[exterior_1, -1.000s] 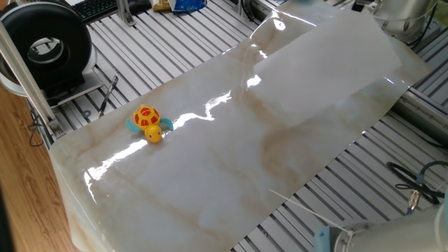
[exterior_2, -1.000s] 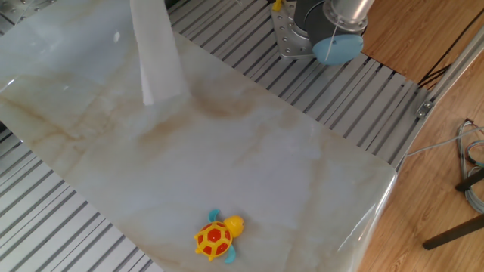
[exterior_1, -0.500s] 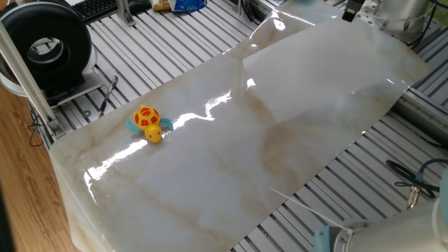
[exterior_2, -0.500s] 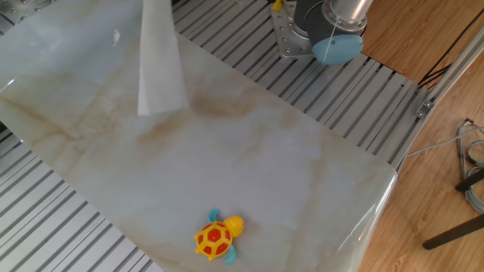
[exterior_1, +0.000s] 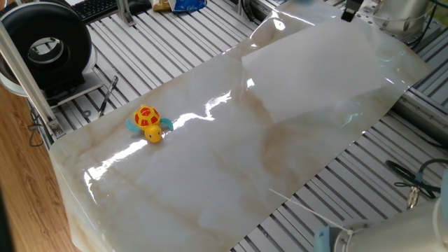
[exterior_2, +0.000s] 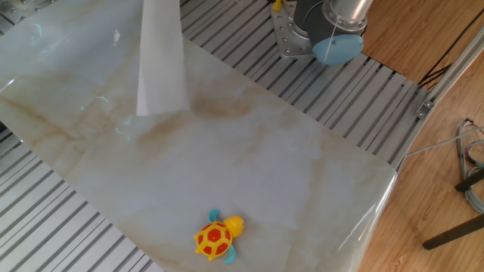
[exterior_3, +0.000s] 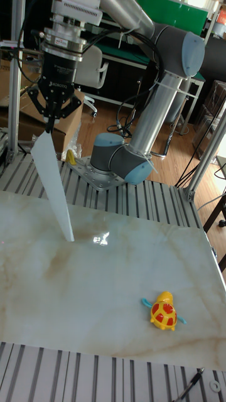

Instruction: Flip over and spread out the paper that is laid flat on the table

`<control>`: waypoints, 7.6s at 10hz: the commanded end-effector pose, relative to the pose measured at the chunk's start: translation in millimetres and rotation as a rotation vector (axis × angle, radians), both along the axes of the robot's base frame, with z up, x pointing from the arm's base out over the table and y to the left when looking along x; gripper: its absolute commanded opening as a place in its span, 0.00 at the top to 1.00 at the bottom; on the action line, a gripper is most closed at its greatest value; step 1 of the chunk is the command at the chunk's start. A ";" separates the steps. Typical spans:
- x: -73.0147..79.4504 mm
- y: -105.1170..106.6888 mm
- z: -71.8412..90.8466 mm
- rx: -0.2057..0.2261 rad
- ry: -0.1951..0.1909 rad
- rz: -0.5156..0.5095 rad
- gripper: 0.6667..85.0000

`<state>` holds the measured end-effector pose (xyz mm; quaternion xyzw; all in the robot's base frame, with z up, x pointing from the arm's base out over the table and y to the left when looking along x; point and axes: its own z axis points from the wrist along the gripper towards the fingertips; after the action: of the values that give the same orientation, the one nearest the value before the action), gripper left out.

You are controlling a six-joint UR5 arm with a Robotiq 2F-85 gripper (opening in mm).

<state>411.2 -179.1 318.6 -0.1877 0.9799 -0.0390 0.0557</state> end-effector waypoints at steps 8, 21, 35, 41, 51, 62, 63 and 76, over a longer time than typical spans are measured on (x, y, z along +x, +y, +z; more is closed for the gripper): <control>10.4 32.6 2.6 0.042 0.010 0.004 0.99; 65.6 55.4 -10.0 0.027 -0.021 0.011 0.99; 95.8 53.3 -37.1 0.015 -0.065 0.014 0.99; 88.4 39.4 -26.1 -0.035 -0.059 0.048 0.99; 88.9 19.9 12.7 -0.159 -0.083 0.151 0.99; 117.1 19.1 27.6 -0.266 -0.126 0.340 0.99; 120.8 21.9 26.1 -0.260 -0.135 0.351 0.99; 115.8 50.4 -18.1 -0.100 -0.093 0.144 0.89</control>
<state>530.1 -137.4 305.4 -0.2885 0.9459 -0.1143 0.0948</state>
